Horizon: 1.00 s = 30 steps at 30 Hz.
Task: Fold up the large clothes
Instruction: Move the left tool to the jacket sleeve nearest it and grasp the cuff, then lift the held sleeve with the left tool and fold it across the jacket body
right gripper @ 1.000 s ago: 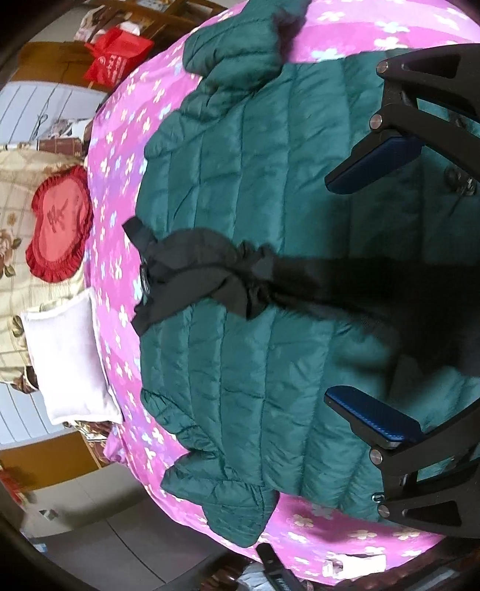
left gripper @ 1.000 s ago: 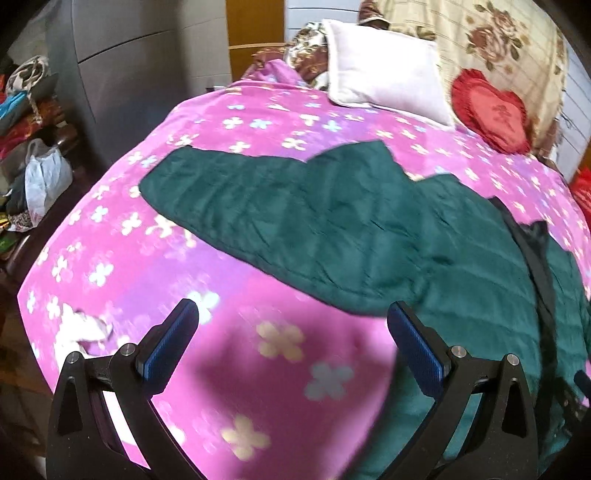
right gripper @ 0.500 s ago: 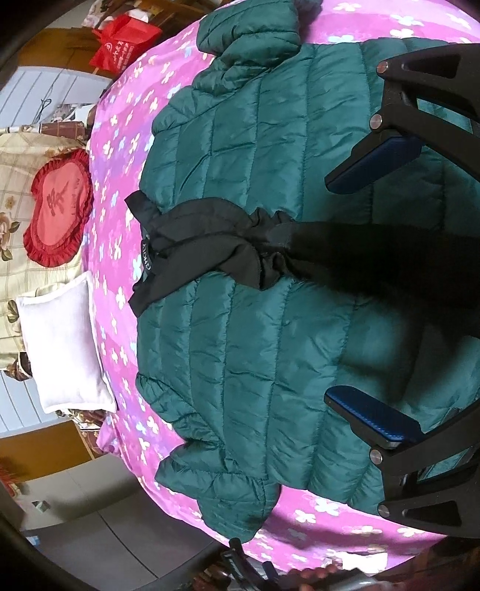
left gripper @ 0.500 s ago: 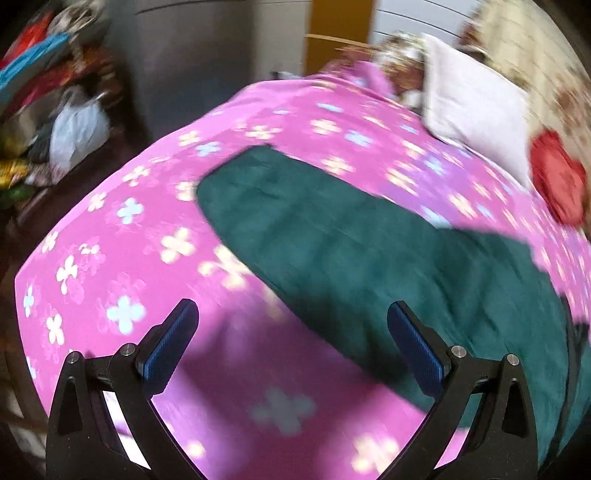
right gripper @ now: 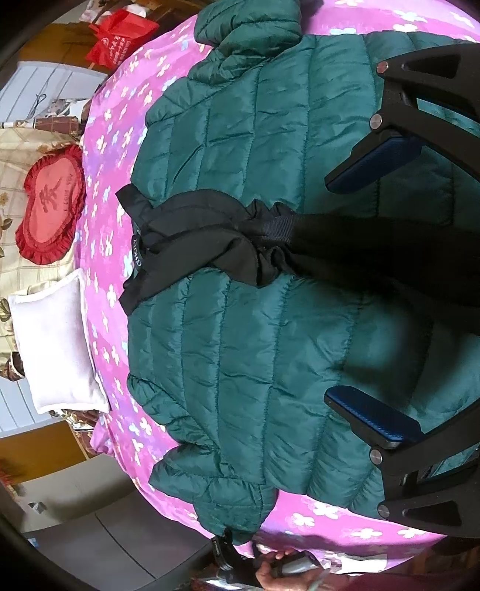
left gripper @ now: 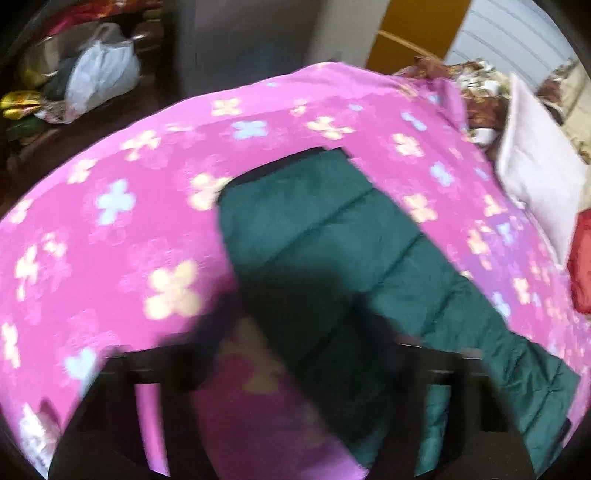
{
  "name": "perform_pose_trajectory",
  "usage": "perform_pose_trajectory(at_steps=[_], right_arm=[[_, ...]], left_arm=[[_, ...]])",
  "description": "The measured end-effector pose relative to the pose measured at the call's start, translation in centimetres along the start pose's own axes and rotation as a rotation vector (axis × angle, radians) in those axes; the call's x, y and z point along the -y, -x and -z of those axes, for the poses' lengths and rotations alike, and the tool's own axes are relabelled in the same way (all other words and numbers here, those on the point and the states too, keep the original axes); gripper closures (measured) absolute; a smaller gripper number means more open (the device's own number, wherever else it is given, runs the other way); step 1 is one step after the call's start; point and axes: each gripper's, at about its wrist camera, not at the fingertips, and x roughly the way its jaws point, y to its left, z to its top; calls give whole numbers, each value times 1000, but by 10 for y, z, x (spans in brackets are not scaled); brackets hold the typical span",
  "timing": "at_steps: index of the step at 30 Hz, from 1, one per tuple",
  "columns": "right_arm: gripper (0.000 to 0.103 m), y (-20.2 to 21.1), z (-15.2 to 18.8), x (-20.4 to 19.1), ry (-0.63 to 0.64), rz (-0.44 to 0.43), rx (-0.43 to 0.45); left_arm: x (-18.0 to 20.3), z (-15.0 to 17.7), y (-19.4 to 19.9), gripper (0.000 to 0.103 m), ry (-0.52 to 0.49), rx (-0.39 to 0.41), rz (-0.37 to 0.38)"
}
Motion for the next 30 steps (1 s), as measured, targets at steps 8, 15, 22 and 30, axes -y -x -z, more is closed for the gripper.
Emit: perform_pose_trajectory(at_steps=[8, 15, 22, 30], right_arm=[[0, 3, 2, 8, -23, -6, 2], [0, 18, 4, 17, -48, -19, 31], [0, 42, 6, 44, -96, -15, 69], [0, 63, 15, 82, -148, 7, 99]], left_arm=[[13, -1, 40, 93, -87, 64, 79], [53, 34, 129, 94, -251, 170, 197], [110, 93, 193, 94, -430, 201, 314], [183, 180, 225, 94, -603, 153, 419]])
